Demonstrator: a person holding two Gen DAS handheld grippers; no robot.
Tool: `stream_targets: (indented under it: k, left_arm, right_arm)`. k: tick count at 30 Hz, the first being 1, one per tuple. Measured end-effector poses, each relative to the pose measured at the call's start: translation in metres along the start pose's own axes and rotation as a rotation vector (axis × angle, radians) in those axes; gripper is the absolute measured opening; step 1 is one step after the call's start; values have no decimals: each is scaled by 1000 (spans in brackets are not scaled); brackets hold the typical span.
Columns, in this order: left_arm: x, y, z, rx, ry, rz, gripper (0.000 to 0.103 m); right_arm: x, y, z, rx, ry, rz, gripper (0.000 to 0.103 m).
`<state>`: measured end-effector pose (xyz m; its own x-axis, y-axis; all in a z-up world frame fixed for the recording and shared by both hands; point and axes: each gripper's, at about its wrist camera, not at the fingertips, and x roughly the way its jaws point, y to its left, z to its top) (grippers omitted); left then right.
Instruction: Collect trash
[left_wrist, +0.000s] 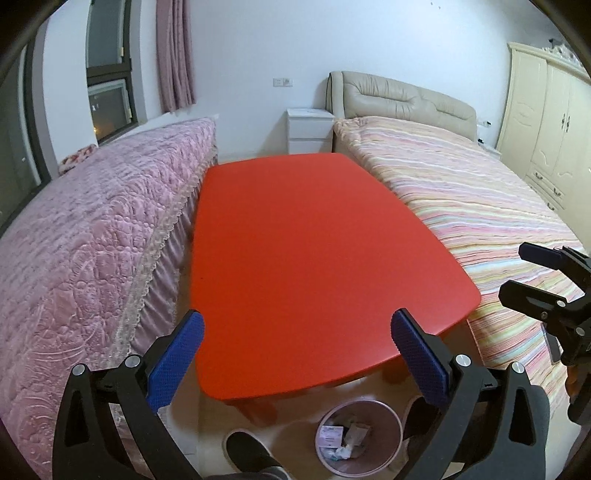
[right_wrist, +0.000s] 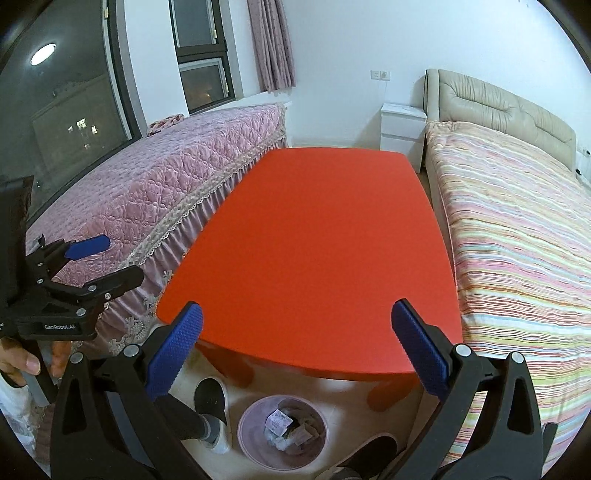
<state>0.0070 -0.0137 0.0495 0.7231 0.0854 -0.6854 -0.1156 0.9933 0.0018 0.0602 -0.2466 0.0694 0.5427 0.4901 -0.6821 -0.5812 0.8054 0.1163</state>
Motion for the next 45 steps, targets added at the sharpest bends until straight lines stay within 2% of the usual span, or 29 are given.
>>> stream_targets:
  k: [45]
  left_arm:
    - [1,-3,-3,18,11,-24,97]
  right_arm:
    - [6,2,-3,-3,22,-15,100]
